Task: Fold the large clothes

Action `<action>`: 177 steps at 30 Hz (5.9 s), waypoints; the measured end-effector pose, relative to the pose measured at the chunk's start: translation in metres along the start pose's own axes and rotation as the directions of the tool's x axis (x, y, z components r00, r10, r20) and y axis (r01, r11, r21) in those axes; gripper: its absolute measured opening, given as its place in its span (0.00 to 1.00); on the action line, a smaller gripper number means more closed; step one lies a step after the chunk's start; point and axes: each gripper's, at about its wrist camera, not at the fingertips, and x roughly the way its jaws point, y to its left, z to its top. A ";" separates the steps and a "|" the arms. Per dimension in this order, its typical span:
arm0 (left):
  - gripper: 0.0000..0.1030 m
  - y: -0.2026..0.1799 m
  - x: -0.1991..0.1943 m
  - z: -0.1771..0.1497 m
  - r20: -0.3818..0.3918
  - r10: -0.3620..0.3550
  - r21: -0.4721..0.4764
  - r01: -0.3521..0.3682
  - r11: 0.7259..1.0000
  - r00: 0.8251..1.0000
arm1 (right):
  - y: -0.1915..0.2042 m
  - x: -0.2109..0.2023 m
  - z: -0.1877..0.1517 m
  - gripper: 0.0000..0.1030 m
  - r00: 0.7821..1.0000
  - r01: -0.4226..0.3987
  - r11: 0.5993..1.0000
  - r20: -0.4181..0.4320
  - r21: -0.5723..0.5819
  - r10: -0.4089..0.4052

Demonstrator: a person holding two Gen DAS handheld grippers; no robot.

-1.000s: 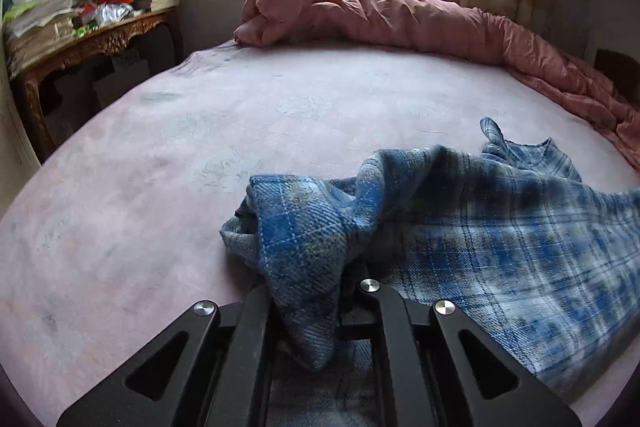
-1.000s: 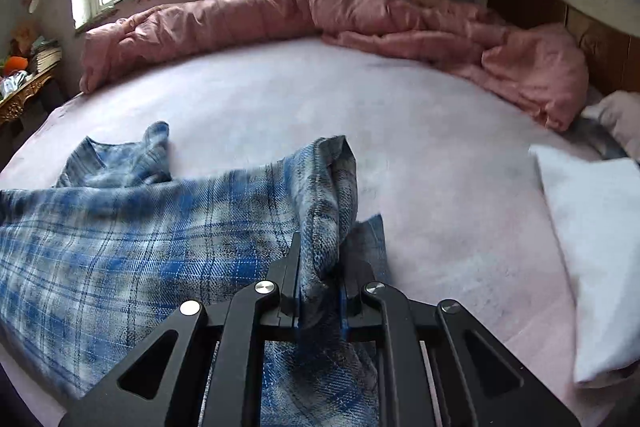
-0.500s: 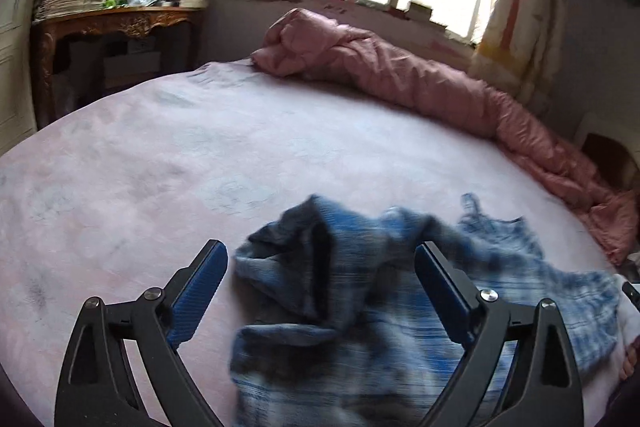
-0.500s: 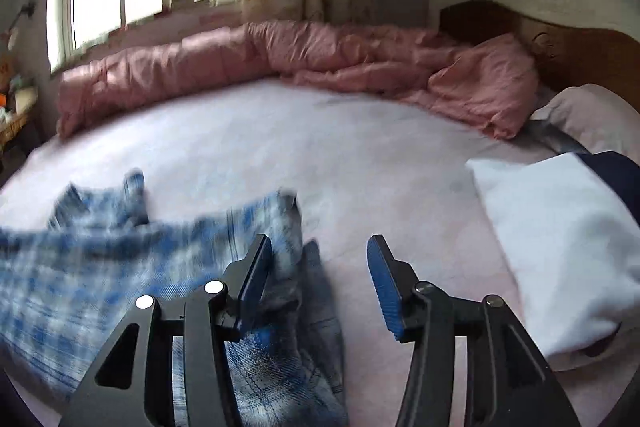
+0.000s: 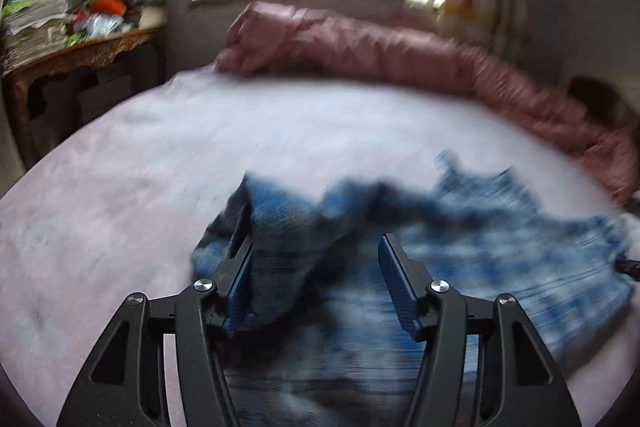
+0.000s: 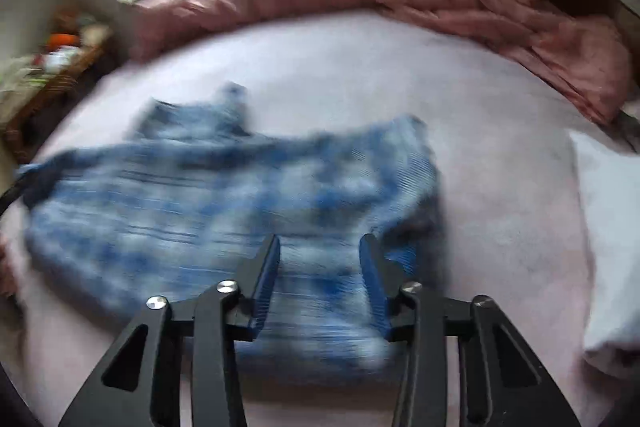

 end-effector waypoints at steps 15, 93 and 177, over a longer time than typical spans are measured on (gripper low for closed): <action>0.56 0.003 -0.016 -0.007 0.162 0.250 -0.013 -0.252 0.968 0.954 | -0.074 -0.024 0.003 0.08 0.991 0.051 0.962 0.106 0.269 -0.082; 0.12 -0.113 0.007 -0.058 -0.259 -0.191 0.171 0.239 0.956 0.947 | 0.005 -0.059 -0.082 0.84 0.994 -0.020 0.844 0.099 0.535 -0.039; 0.11 -0.025 -0.076 -0.024 0.132 0.003 -0.037 0.002 0.999 0.991 | 0.145 -0.084 -0.040 0.68 0.909 -0.150 0.986 0.381 -0.077 0.168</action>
